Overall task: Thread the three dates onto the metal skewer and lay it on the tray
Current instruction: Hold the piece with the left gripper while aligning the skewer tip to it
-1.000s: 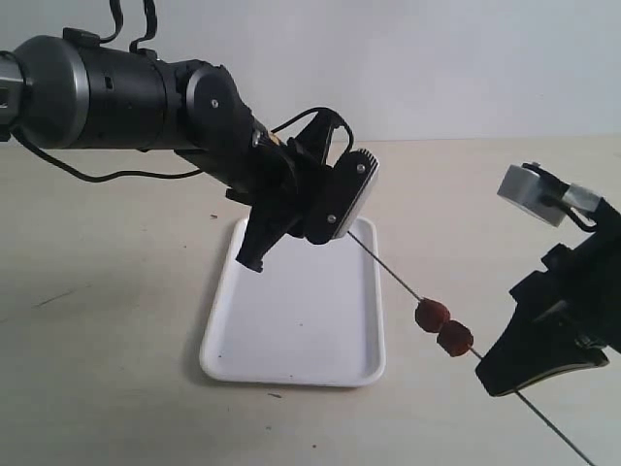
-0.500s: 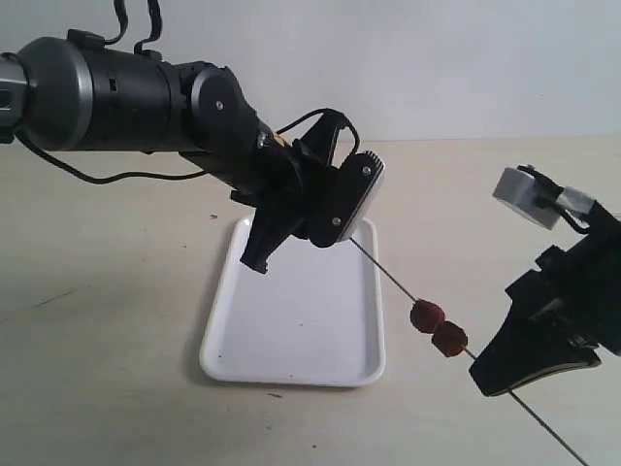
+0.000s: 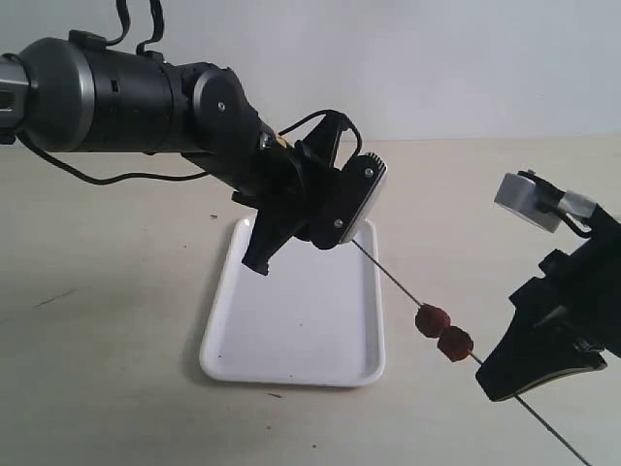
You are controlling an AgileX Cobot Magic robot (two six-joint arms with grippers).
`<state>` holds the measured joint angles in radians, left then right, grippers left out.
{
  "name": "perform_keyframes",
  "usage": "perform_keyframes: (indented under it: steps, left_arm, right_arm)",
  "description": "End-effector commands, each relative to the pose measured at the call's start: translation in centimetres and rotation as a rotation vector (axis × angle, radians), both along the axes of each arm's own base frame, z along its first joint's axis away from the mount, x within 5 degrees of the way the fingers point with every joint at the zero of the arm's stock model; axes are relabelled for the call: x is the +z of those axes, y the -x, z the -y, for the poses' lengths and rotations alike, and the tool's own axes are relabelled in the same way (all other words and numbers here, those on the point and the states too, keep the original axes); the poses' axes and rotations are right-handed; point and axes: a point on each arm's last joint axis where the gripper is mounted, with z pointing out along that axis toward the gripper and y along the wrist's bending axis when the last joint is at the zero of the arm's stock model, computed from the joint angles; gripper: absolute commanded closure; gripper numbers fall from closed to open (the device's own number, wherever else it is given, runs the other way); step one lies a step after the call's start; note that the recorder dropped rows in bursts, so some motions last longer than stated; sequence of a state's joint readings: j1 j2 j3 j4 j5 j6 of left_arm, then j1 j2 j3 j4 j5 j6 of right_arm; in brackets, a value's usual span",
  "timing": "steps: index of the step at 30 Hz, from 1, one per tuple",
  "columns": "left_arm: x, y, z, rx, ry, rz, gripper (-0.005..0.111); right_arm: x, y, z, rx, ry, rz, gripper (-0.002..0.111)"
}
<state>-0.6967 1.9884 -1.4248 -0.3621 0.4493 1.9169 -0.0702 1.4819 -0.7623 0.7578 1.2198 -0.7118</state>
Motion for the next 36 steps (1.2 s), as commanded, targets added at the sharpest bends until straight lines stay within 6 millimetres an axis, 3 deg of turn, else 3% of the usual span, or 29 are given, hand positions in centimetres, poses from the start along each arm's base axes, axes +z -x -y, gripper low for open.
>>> perform_keyframes:
  steps: [1, 36]
  left_arm:
    - [0.4, 0.1, 0.0, 0.006, 0.013, 0.000, 0.076]
    - [0.3, 0.0, 0.0, 0.007, 0.013, 0.005, 0.076]
  right_arm:
    - [0.1, 0.0, 0.0, 0.005, 0.006, 0.006, 0.108]
    - [1.1, 0.4, 0.0, -0.015, 0.015, 0.032, 0.108]
